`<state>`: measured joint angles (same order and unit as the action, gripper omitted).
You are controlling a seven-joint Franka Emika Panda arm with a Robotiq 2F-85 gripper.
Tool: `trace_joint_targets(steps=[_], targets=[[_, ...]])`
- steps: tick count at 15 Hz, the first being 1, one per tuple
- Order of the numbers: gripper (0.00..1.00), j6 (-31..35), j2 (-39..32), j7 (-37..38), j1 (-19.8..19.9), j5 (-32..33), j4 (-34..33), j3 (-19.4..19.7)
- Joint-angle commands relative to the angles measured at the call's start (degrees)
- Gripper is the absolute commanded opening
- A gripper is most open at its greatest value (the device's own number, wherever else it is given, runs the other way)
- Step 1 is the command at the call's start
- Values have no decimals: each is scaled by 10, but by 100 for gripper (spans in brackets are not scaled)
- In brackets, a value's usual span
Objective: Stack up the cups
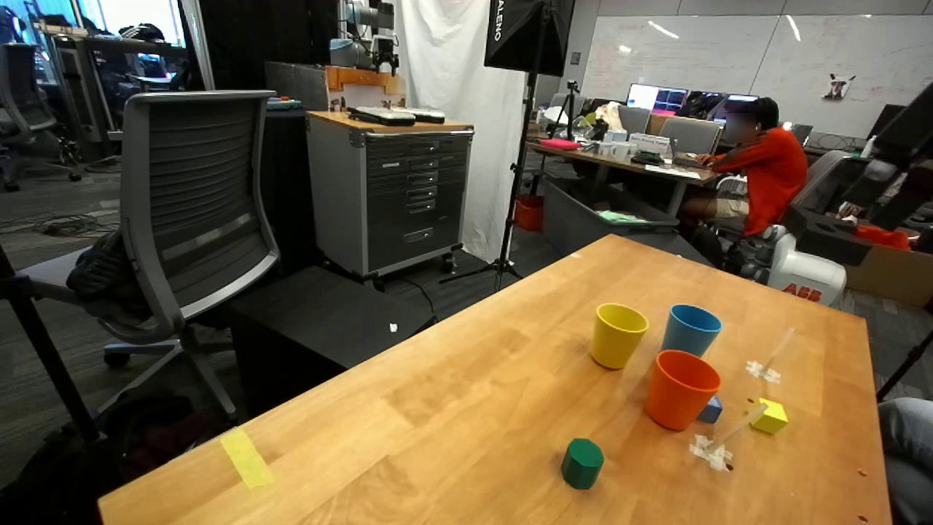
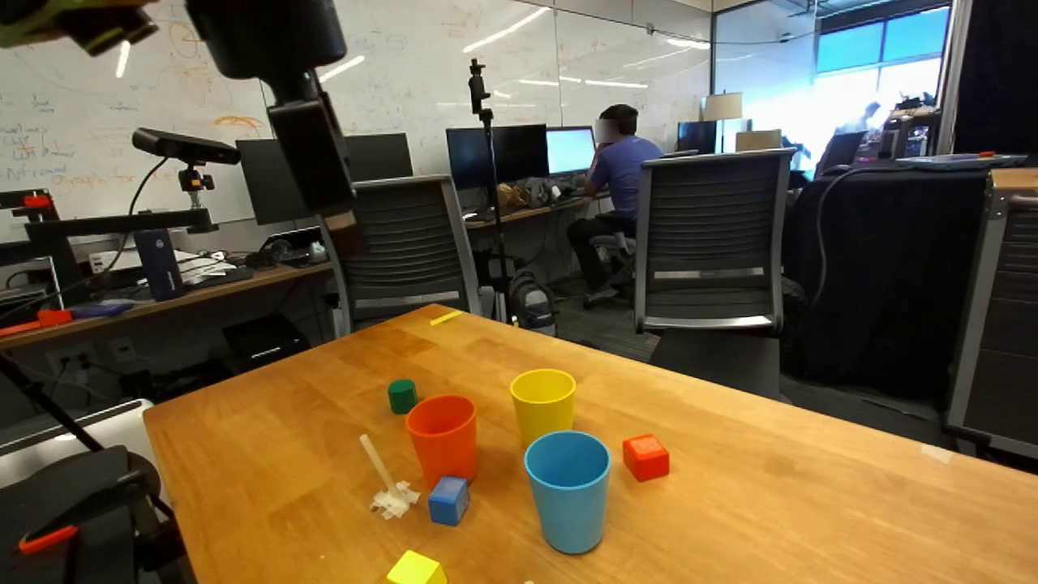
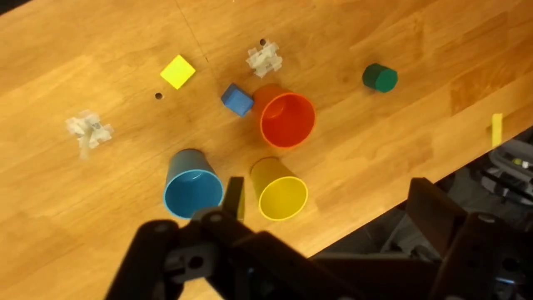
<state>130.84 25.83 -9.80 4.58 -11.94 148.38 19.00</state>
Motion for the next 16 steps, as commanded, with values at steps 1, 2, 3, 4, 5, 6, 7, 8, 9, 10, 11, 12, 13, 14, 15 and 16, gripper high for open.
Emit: trace_joint_targets(steps=[1, 2, 3, 4, 5, 6, 7, 8, 9, 10, 11, 12, 13, 14, 15, 16], targets=[[100, 17, -109, 43, 16, -27, -84, -10], [100, 23, -131, 53, 19, -31, -100, -11], [100, 27, -155, 63, 24, -34, -116, -11], [100, 30, -174, 71, 27, -36, -130, -13], [100, 33, -193, 78, 31, -39, -141, -14], [100, 36, -209, 86, 35, -39, -152, -16], [100, 44, -226, 93, 39, -37, -160, -18], [100, 49, -240, 103, 43, -33, -167, -21], [100, 55, -256, 114, 47, -27, -174, -23], [100, 60, -269, 125, 51, -21, -179, -24], [100, 67, -283, 135, 54, -18, -185, -26], [100, 75, -295, 145, 57, -12, -189, -27], [100, 80, -309, 153, 59, -8, -195, -27], [100, 84, -320, 162, 61, -3, -200, -27], [100, 84, -332, 165, 62, -3, -206, -27], [100, 84, -342, 168, 64, -1, -210, -27]])
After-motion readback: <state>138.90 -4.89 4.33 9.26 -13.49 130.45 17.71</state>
